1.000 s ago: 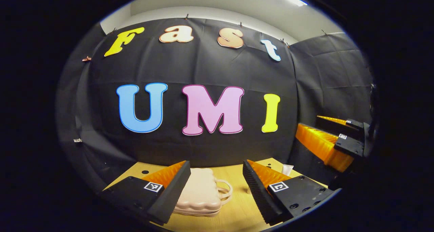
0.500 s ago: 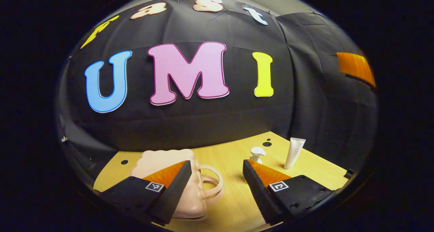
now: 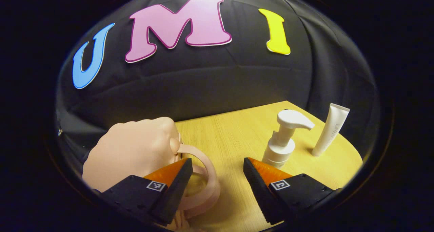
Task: First open the suitcase, pack the skin care products into it, and then close the suitcase.
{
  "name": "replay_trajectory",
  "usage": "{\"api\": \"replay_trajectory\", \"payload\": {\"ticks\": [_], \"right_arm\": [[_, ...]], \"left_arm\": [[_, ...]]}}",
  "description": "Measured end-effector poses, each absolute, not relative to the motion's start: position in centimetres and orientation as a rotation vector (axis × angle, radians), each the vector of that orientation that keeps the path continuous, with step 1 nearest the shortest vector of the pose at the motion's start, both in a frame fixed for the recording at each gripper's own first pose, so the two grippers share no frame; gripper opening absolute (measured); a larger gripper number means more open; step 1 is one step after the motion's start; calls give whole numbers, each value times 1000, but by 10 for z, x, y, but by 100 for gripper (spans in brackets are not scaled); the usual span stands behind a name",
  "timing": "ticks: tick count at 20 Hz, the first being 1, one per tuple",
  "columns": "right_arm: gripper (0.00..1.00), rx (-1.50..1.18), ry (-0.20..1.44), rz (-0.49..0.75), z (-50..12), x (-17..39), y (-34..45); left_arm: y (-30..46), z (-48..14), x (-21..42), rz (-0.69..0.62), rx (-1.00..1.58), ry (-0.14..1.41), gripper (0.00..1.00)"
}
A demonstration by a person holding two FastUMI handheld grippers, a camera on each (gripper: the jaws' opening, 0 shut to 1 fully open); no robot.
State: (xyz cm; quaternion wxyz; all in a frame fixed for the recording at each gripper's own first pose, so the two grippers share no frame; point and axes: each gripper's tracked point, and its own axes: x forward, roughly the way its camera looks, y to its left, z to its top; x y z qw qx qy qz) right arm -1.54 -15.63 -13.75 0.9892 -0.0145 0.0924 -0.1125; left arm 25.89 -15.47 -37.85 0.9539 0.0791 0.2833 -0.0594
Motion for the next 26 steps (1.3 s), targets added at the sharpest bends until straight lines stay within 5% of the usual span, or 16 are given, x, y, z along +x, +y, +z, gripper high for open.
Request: {"api": "replay_trajectory", "payload": {"ticks": [2,5,8,9,11,12,20,26], "right_arm": [[96,-11,211,-235,-147,-17,-159],[96,2,242,-248,-159,-20,-162],[96,-6,251,-244,-163,-21,-162],[96,-8,254,-238,-163,-21,-160],[95,-10,260,-231,-166,-21,-159],[96,-10,261,-229,-166,-22,-158],[96,26,295,-183,-176,-12,-136],[96,70,263,-108,-161,17,-95]], "left_arm": [[-157,-390,261,-102,162,614,86],[-145,-415,262,-8,181,701,84],[-141,-427,263,41,185,753,54],[-135,-428,264,60,179,754,54],[-131,-423,265,85,125,752,40],[-134,-424,265,68,110,764,24],[-129,-341,268,-65,-86,784,12],[-33,-207,270,-70,-170,692,11]]}}
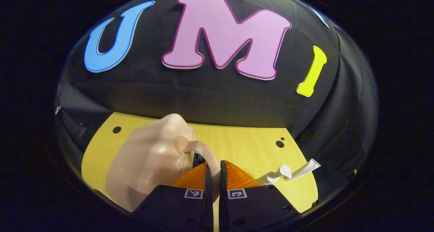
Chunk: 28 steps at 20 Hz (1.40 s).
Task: First open the suitcase, pack the skin care products into it, and then close the suitcase.
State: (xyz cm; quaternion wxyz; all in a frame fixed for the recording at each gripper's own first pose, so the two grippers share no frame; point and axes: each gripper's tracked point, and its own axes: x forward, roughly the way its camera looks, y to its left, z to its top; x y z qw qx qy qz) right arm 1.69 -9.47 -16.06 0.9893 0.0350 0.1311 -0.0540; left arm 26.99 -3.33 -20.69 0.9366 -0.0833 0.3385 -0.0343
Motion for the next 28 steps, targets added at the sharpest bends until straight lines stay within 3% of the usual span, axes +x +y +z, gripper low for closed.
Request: {"api": "replay_trajectory", "payload": {"ticks": [5,11,13,18,20,25,27,28], "right_arm": [[96,82,288,-32,-163,29,-52],[96,51,312,-37,-167,40,-23],[96,15,337,-55,-176,41,-20],[96,-19,378,-99,-192,47,-12],[96,-40,406,-104,-206,46,-7],[98,-43,420,-128,-213,40,-12],[96,-38,420,-136,-213,38,-17],[96,-37,419,-140,-212,38,-20]], "left_arm": [[102,-157,267,-4,-94,663,12],[289,-174,256,203,256,662,12],[339,-197,248,227,328,686,11],[418,-316,250,286,223,802,11],[428,-372,246,286,192,858,11],[435,-418,241,334,124,895,12],[446,-418,230,397,152,914,24],[450,-411,225,405,145,904,36]]}}
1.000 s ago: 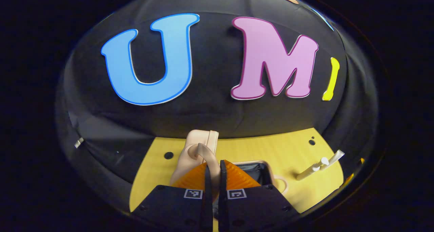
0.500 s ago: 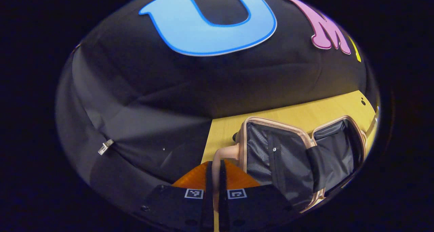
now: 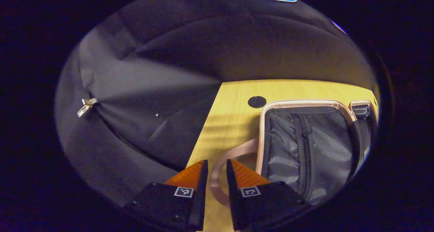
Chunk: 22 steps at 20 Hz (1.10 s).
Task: First open the suitcase, pack the skin care products into it, and then close the suitcase.
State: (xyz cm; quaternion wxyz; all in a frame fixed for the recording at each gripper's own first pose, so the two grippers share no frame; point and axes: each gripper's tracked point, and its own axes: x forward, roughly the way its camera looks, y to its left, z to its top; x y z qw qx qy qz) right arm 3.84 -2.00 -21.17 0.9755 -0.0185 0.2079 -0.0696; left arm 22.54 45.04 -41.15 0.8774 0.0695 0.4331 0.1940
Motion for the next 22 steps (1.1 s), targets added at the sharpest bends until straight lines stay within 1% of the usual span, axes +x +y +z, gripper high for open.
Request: {"api": "replay_trajectory", "payload": {"ticks": [1,3,5,7,9,10,13,14,15,16,18,22], "right_arm": [[96,-35,419,-145,-211,38,-23],[96,-24,422,-153,-211,37,-31],[96,-22,427,-154,-212,37,-40],[96,-23,428,-166,-212,34,-53],[96,-19,428,-174,-213,30,-67],[96,-25,436,-187,-217,27,-78],[96,-5,444,-215,-224,19,-102],[96,0,447,-229,-228,16,-110],[96,2,458,-242,-235,13,-119],[96,2,466,-248,-240,10,-127],[96,-21,474,-257,-246,6,-143],[96,-72,477,-274,-258,-2,-175]], "left_arm": [[456,-399,219,424,159,883,44],[456,-364,210,442,195,796,99],[432,-320,204,425,249,690,98],[384,-288,196,372,274,602,98],[321,-260,188,314,222,509,98],[271,-251,183,264,153,472,98],[149,-253,178,82,96,418,98],[104,-257,181,-16,78,390,98],[60,-265,180,-123,34,391,98],[27,-272,177,-204,-4,404,98],[-29,-285,176,-293,-22,413,98],[-127,-317,188,-411,3,411,98]]}}
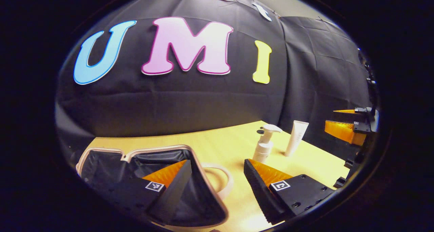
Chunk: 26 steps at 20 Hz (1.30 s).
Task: First open the suitcase, pack the skin care products into it, and then close the suitcase.
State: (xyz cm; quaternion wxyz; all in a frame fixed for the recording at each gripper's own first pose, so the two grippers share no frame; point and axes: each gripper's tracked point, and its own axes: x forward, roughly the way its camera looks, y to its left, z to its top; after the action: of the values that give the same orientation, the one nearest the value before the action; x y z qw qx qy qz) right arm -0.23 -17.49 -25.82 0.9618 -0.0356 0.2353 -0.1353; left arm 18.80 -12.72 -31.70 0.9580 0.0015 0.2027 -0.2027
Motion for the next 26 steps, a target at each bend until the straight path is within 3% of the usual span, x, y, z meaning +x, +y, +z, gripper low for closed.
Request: {"api": "replay_trajectory", "payload": {"ticks": [6,13,14,19,23,26], "right_arm": [[96,-40,526,-315,-288,-18,-205],[96,21,587,-348,-331,-19,-221],[97,25,596,-350,-340,-15,-222],[96,4,600,-354,-376,22,-229],[97,65,636,-405,-418,46,-241],[97,91,666,-453,-448,57,-254]], "left_arm": [[-226,-378,206,-481,-18,499,98],[-265,-428,269,-373,9,506,98],[-267,-431,276,-368,9,503,96],[-271,-443,285,-342,-9,538,65],[-259,-443,281,-334,-32,554,58],[-237,-436,264,-299,-77,581,60]]}}
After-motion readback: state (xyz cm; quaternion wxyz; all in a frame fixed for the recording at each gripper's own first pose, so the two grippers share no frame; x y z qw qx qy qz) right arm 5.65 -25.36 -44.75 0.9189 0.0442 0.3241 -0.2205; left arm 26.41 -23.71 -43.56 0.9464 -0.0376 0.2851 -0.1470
